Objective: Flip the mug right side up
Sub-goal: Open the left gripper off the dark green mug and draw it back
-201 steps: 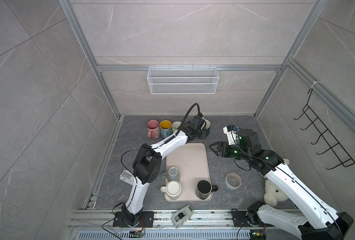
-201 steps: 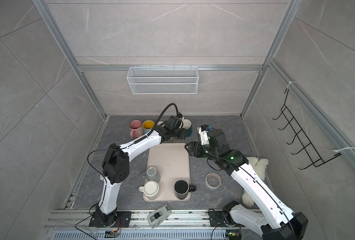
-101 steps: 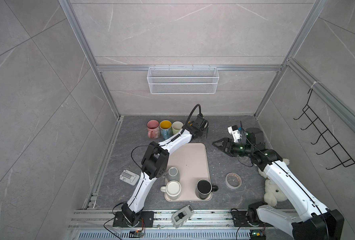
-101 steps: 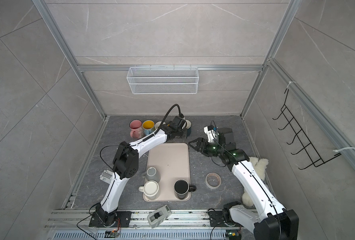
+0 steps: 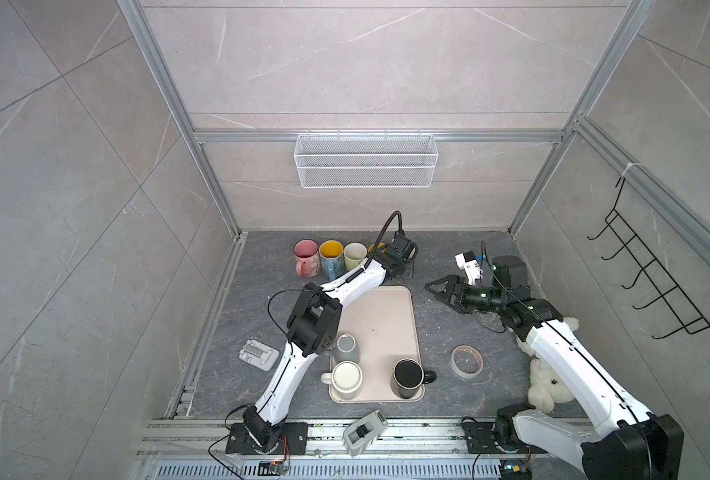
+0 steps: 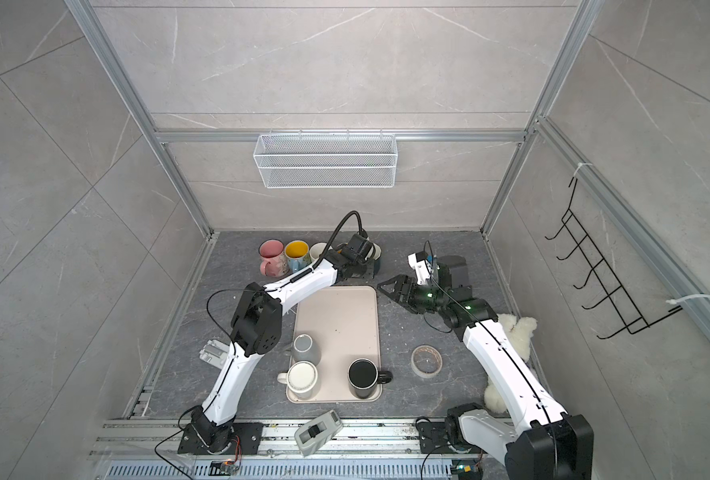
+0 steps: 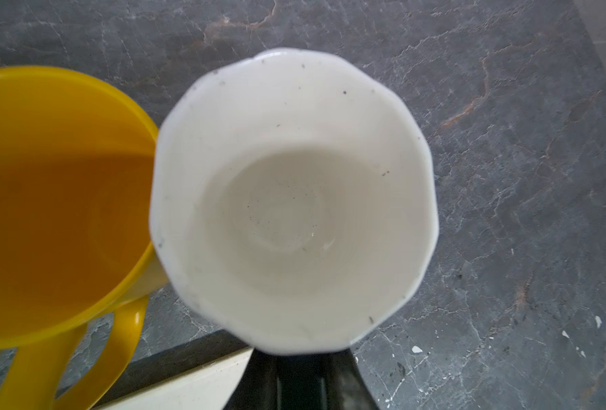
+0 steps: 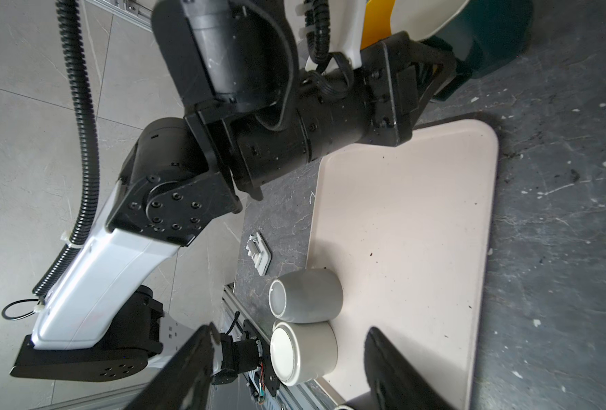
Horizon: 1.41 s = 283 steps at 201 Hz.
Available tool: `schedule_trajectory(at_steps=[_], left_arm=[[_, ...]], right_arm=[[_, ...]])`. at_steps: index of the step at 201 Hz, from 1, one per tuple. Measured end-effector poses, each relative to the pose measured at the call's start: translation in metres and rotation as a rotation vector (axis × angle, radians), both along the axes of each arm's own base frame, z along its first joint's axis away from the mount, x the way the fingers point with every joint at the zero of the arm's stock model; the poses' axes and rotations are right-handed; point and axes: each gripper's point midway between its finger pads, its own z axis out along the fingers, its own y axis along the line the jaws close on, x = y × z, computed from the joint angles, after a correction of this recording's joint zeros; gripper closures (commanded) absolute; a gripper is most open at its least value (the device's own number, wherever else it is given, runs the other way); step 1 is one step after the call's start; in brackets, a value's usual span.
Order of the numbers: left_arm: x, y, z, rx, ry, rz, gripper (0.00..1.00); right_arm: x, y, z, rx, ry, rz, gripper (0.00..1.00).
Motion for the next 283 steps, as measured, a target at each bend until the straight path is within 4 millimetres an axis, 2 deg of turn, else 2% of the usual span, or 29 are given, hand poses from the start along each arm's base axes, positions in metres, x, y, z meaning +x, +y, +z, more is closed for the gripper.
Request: schedule_trajectory(at_steps=[83, 163, 221, 283], left_arm=[[0.005, 0.002, 0.000, -0.007, -0.005, 0.012, 1.00], [0.007, 0.004, 0.000, -0.008, -0.005, 0.017, 0.80], [0.011, 0.003, 0.006, -0.017, -0.022, 0.023, 0.72], [0.015, 0.005, 0.011, -0.021, -0.039, 0.037, 0.58]], right_arm=[[-0.001, -0.001, -0.007, -0.003, 0.016, -0.003, 0.32], [-0.001, -0.001, -0.009, -0.004, 0.022, -0.004, 0.32], [0.000, -0.002, -0.012, -0.006, 0.028, -0.005, 0.32], [0.002, -0.002, -0.012, -0.003, 0.026, -0.009, 0.31]])
